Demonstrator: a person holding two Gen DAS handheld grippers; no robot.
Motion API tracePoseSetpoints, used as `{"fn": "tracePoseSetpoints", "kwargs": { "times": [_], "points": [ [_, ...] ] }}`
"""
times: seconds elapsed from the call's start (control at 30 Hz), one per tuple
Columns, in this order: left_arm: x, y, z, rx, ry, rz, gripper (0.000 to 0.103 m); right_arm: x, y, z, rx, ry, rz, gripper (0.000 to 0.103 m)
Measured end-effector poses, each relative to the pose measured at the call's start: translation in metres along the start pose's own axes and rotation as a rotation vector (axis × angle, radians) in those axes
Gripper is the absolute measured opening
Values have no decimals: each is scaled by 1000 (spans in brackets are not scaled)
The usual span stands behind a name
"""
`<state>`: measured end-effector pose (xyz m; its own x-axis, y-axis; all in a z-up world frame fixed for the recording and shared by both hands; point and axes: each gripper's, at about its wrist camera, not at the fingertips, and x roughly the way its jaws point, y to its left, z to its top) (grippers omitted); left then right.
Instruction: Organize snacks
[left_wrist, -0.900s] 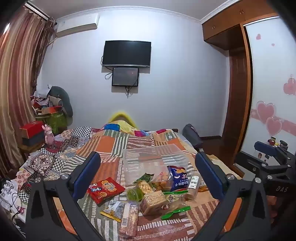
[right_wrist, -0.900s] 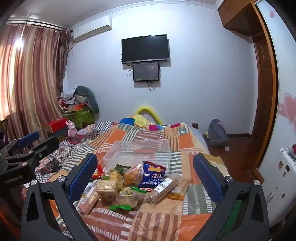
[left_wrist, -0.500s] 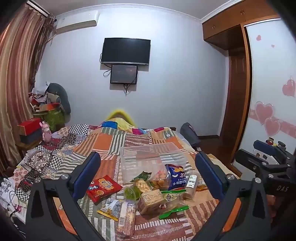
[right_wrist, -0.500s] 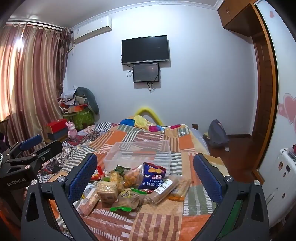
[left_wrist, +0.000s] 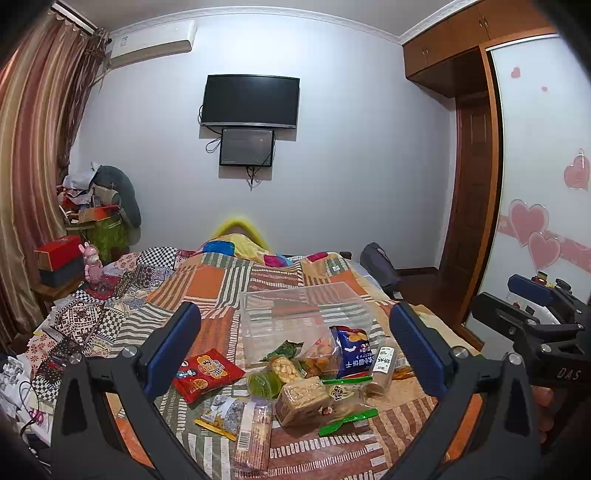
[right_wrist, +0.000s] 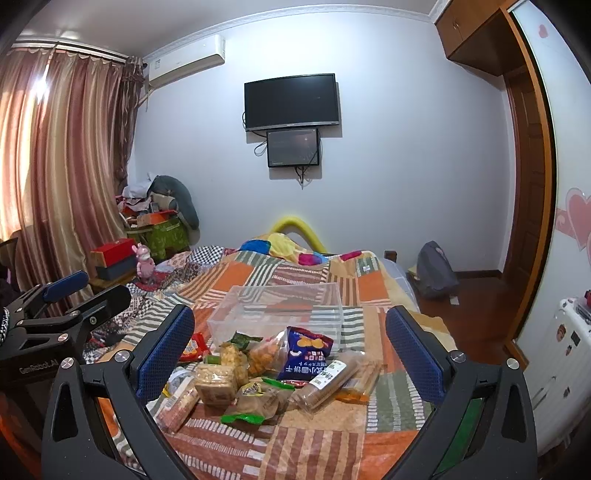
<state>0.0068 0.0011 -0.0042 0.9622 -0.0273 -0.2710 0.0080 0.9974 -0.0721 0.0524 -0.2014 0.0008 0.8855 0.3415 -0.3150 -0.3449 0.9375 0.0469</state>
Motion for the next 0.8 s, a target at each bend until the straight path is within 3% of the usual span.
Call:
{"fn": "tracePoseSetpoints", "kwargs": {
  "times": [0.8],
  "points": [
    [-1, 0, 2, 3, -4, 7, 103, -4, 0, 1, 0, -19, 8, 103]
  ]
}}
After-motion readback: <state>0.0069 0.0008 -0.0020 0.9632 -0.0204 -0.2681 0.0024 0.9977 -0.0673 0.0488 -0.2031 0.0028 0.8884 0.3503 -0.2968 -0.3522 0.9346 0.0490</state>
